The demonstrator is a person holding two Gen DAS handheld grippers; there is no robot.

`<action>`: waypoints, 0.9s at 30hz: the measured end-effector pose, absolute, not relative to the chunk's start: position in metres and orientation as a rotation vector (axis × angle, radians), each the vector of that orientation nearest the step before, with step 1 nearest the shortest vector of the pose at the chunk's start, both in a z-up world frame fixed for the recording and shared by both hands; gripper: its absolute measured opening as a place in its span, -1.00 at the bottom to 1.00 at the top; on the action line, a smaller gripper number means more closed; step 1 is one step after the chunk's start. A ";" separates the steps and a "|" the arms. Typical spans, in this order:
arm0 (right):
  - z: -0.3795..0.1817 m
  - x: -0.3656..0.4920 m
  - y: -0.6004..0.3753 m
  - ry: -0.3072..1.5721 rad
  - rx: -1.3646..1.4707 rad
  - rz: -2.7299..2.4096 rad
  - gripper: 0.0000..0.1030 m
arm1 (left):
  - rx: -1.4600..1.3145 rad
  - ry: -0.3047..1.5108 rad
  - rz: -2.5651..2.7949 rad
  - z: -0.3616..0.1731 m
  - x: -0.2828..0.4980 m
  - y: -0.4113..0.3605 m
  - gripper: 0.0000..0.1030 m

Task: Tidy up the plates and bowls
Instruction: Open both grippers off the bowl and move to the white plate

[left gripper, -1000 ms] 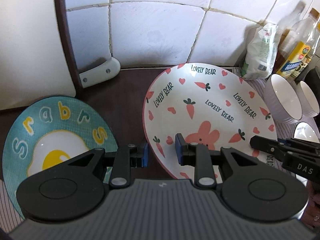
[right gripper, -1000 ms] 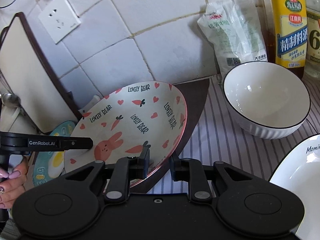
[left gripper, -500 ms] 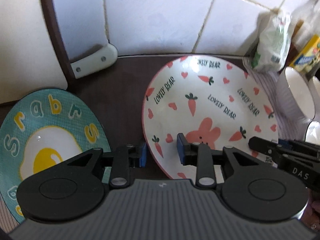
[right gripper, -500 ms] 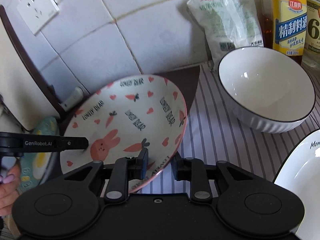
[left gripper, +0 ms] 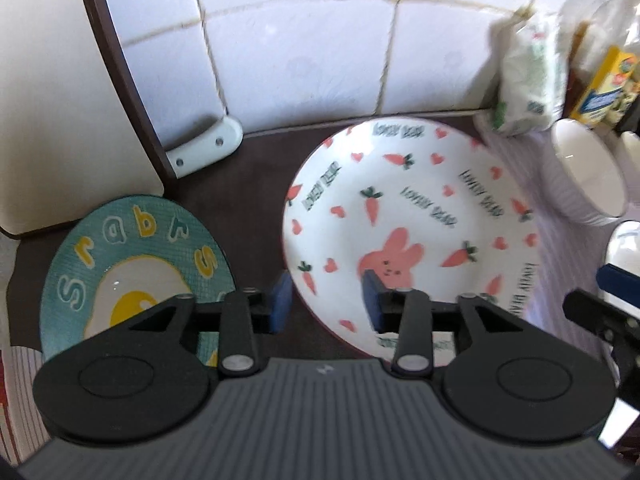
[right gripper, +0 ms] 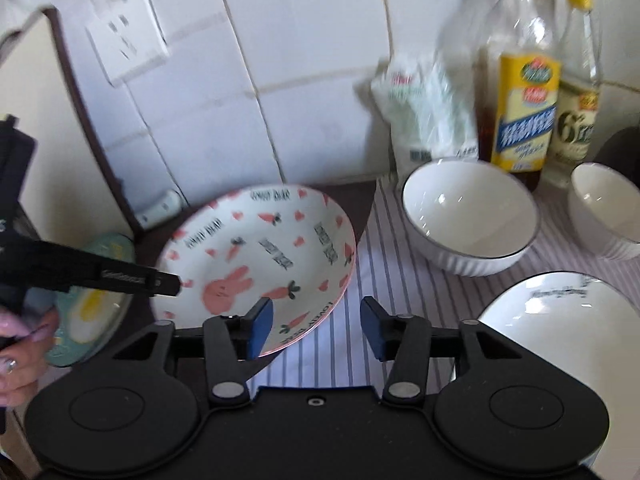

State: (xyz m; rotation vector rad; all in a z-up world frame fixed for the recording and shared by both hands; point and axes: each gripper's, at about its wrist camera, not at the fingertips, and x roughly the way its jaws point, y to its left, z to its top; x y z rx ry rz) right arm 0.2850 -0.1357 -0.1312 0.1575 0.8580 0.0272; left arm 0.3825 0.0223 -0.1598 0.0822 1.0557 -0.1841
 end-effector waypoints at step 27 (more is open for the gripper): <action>-0.013 0.117 -0.197 0.626 0.202 -0.147 0.64 | 0.223 0.986 -0.289 -0.069 0.264 -0.055 0.69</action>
